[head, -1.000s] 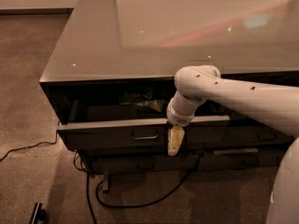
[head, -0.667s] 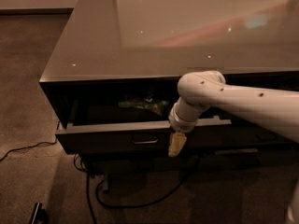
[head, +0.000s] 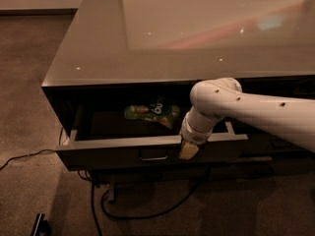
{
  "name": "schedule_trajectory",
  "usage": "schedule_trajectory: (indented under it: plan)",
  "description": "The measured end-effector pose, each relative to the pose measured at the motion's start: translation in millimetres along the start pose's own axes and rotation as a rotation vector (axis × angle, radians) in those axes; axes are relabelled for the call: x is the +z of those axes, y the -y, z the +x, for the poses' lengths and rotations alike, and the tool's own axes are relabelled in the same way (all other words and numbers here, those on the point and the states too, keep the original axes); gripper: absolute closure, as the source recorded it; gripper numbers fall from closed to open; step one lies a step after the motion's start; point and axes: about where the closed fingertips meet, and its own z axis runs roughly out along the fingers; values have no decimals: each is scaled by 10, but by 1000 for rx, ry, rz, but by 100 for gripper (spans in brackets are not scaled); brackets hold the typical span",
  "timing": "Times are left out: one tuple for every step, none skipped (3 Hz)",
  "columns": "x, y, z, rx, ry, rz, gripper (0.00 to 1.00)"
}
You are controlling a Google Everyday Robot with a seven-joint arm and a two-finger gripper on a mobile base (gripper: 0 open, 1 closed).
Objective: Open top drawer
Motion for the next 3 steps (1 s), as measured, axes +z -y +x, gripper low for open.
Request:
schedule_trajectory:
  plan:
    - [-15,-56,21,12,0,2,88]
    - [-35,-73,22,13,0,2,100]
    - [-52,-162,52,30,2,2,100]
